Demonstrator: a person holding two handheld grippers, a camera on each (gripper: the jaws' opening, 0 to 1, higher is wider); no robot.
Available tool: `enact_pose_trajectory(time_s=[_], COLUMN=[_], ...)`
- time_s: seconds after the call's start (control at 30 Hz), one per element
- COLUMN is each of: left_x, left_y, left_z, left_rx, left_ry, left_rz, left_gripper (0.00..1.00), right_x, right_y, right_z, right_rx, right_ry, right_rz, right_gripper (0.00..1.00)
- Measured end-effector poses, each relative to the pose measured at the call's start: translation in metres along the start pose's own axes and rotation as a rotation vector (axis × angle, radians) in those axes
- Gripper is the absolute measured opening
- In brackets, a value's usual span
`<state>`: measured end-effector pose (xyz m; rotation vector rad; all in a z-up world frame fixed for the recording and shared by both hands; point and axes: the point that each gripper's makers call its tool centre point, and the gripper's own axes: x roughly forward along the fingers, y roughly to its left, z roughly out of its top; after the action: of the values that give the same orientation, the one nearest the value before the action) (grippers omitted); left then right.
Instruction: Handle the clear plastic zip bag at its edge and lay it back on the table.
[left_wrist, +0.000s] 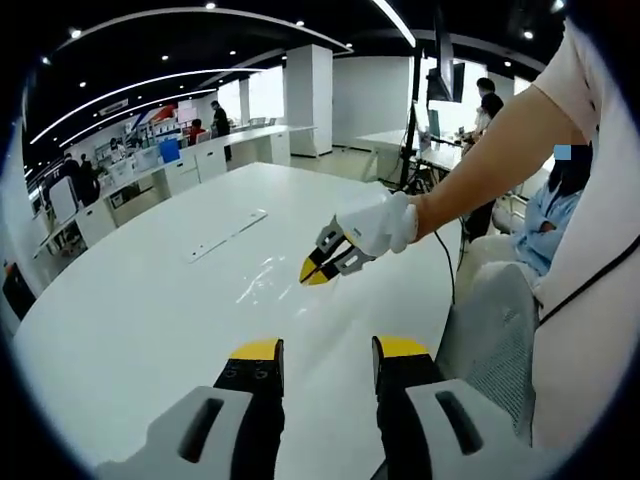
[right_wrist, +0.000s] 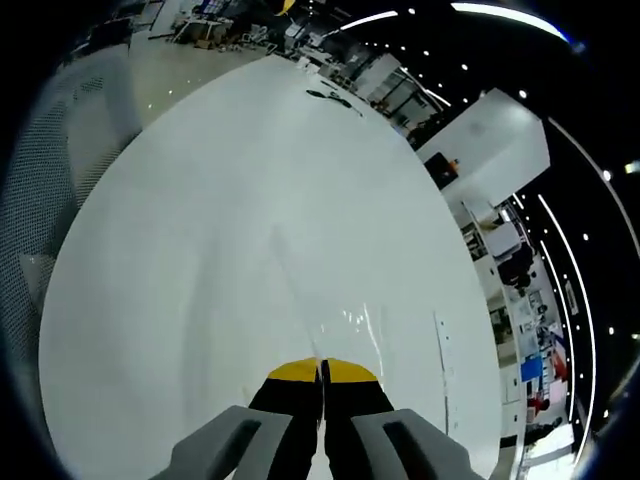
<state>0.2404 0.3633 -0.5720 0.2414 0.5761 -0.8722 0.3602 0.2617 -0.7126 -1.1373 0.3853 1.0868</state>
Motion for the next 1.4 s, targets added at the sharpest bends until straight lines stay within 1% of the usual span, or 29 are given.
enact_pose_trajectory(time_s=[0.1,0.27,0.43,0.63,0.8,0.93,1.07,1.23,1.4], left_x=[0.001,0.002,0.003,0.003,0.003,0.002,0.002,0.002,0.001], left_y=[0.003,0.000,0.000,-0.002,-0.001,0.000,-0.002,-0.002,-0.002], left_z=[-0.002,-0.002,-0.004,-0.003,-0.007,-0.009,-0.009,-0.010,-0.010], left_rx=[-0.002,-0.006,-0.009,-0.009,-0.010,-0.012,-0.012,-0.011,-0.011], left_ry=[0.002,0.006,0.009,0.009,0.013,0.013,0.014,0.015,0.015], left_rz=[0.000,-0.003,-0.005,-0.005,-0.008,-0.007,-0.007,-0.007,-0.006], left_gripper=[0.33,0.33,0.33,0.33,0.33,0.33,0.33,0.33,0.32], right_x=[0.003,0.008,0.012,0.015,0.018,0.019,0.021,0.021,0.021], right_y=[0.005,0.017,0.024,0.033,0.044,0.048,0.056,0.063,0.066], right_z=[-0.003,-0.005,-0.006,-0.006,-0.006,-0.007,-0.008,-0.007,-0.008], right_rx=[0.016,0.032,0.051,0.064,0.065,0.070,0.068,0.080,0.091], right_ry=[0.005,0.010,0.019,0.025,0.032,0.036,0.048,0.045,0.050], right_rz=[0.010,0.035,0.052,0.076,0.111,0.120,0.139,0.156,0.166], right_gripper=[0.00,0.00,0.00,0.03,0.05,0.07,0.09,0.13,0.15])
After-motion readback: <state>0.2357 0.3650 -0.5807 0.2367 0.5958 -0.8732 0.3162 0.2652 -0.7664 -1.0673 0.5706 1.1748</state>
